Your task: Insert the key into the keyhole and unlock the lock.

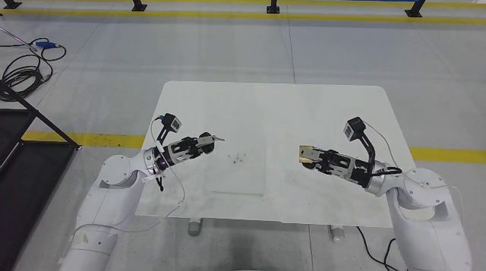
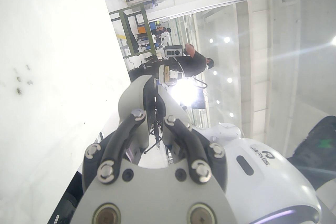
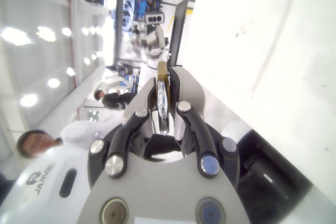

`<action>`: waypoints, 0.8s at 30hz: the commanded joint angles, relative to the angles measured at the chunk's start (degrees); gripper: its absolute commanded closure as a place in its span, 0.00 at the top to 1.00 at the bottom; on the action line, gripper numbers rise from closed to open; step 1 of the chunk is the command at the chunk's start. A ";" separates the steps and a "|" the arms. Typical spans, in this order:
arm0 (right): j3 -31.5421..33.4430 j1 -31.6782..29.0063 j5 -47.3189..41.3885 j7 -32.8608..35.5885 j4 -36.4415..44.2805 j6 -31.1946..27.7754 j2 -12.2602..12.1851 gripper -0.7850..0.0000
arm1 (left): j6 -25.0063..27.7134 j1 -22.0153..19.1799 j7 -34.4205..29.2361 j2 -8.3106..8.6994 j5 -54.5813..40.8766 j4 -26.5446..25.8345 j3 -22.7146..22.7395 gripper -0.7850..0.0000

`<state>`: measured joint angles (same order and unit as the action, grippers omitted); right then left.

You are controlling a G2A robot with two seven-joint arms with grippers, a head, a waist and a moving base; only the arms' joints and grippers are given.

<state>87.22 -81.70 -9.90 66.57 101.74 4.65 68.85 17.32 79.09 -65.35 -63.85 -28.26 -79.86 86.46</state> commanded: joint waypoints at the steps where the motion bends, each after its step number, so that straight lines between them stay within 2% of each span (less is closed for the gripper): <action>1: -0.02 -0.01 -0.05 0.02 0.01 -0.06 -0.03 0.00 | 0.00 0.00 0.00 0.00 0.00 0.00 0.00 0.00; 7: -0.02 -0.01 -0.05 0.02 0.01 -0.06 -0.03 0.00 | 0.00 0.00 0.00 0.00 0.00 0.00 0.00 0.00; 10: -0.02 -0.01 -0.05 0.02 0.01 -0.06 -0.03 0.00 | -0.19 0.75 2.58 -0.24 0.18 -1.62 -1.44 0.00; 17: -0.02 -0.01 -0.05 0.02 0.01 -0.06 -0.03 0.00 | 2.18 1.36 8.91 -1.43 0.18 -3.31 -7.66 0.00; 24: -0.02 -0.01 -0.05 0.02 0.01 -0.06 -0.03 0.00 | 4.44 -0.67 13.73 -2.71 1.66 -3.40 -14.07 0.00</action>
<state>87.20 -81.70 -9.95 66.59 101.74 4.59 68.82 21.36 78.74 -52.34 -66.37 -26.46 -83.32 73.28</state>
